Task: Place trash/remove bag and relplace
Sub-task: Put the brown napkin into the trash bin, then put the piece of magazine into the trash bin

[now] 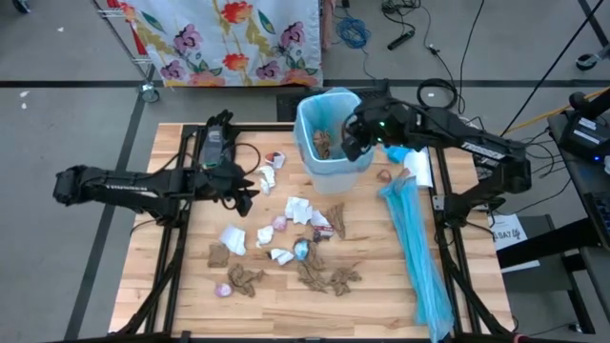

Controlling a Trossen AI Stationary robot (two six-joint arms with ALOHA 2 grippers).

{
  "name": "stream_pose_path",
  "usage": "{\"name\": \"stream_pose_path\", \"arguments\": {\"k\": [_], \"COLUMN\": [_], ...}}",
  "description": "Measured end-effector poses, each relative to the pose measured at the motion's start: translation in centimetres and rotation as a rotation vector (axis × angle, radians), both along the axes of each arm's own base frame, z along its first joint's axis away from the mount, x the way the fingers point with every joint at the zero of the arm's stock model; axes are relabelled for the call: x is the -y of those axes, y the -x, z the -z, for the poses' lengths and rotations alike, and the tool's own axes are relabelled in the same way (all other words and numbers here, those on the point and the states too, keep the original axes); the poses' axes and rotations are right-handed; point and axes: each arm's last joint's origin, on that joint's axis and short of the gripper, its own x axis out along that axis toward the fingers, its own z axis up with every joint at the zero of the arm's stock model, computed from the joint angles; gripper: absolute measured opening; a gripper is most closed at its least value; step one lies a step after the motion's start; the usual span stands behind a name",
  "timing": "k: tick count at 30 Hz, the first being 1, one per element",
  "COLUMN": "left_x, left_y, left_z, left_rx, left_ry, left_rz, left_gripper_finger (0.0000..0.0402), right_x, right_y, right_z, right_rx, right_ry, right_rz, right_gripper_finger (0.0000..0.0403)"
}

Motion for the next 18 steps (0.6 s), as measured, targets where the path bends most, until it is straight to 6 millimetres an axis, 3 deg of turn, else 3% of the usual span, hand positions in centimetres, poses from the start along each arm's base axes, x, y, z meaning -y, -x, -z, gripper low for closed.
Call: {"name": "stream_pose_path", "arguments": {"k": [8,18], "left_x": [-1.0,-3.5], "left_y": [0.0,-0.7], "left_z": [-0.1,1.6], "left_rx": [0.009,-0.120], "left_ry": [0.007,-0.038], "left_rz": [-0.016,-0.071], "left_gripper_finger": [0.0178,0.0178], "right_x": [0.9,-2.5], "right_y": [0.0,4.2], "right_z": [0.2,-2.7], "right_rx": [-0.009,0.126], "right_ry": [-0.003,-0.049], "right_rz": [0.033,-0.007], "right_gripper_finger": [0.0148,0.0174]}}
